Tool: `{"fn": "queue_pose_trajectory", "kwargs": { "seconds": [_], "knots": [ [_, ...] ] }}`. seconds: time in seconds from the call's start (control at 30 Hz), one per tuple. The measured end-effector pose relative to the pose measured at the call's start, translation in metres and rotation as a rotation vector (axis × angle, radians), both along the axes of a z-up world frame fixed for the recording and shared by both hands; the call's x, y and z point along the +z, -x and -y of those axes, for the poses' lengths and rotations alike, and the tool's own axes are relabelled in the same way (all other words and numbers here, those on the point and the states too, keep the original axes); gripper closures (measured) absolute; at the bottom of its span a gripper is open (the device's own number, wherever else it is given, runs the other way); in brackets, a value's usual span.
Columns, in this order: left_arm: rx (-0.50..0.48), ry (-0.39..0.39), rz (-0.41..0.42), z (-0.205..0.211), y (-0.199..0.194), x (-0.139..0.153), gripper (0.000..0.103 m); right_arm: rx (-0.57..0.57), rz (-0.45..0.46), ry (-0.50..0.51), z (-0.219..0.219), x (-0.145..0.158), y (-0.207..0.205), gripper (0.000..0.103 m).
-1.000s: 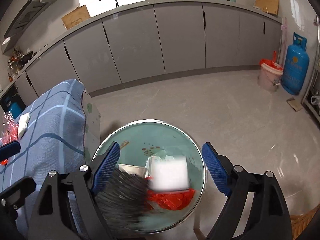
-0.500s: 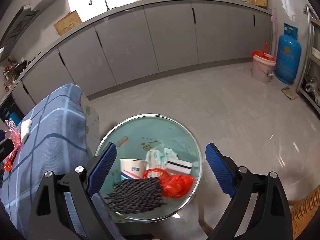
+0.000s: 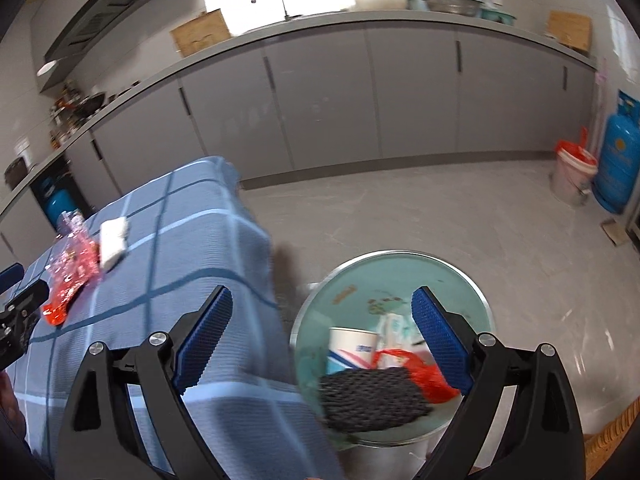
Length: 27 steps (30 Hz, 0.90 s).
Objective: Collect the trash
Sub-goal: 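Move both open grippers back over the table toward the second mesh scrubber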
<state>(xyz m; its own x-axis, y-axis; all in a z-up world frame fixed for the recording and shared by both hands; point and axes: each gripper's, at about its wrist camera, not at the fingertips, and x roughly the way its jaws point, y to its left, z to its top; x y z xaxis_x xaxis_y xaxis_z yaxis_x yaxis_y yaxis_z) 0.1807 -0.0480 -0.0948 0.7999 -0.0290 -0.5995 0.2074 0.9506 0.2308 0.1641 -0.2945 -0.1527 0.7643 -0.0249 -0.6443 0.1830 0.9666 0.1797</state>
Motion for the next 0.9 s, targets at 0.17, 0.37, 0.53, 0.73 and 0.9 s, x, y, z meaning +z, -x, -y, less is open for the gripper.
{"fn": "queue_pose_trajectory", "kwargs": {
  "seconds": [0.17,0.37,0.53,0.73,0.9],
  "knots": [
    [0.046,0.006,0.000,-0.026,0.002,0.000,0.023,0.033,0.000,0.013,-0.022,0.006,-0.005,0.013],
    [0.092,0.028,-0.017,-0.051,0.003,-0.004,0.023,0.075,-0.002,0.029,-0.047,0.012,-0.009,0.013],
    [0.123,0.048,-0.019,-0.068,0.004,-0.003,0.023,0.113,0.006,0.041,-0.068,0.019,-0.014,0.013],
    [0.162,0.069,-0.028,-0.091,0.003,-0.003,0.023,0.151,0.008,0.053,-0.093,0.023,-0.019,0.012],
    [0.199,0.080,-0.038,-0.110,0.003,-0.006,0.023,0.188,0.005,0.062,-0.115,0.025,-0.022,0.012]
  ]
}}
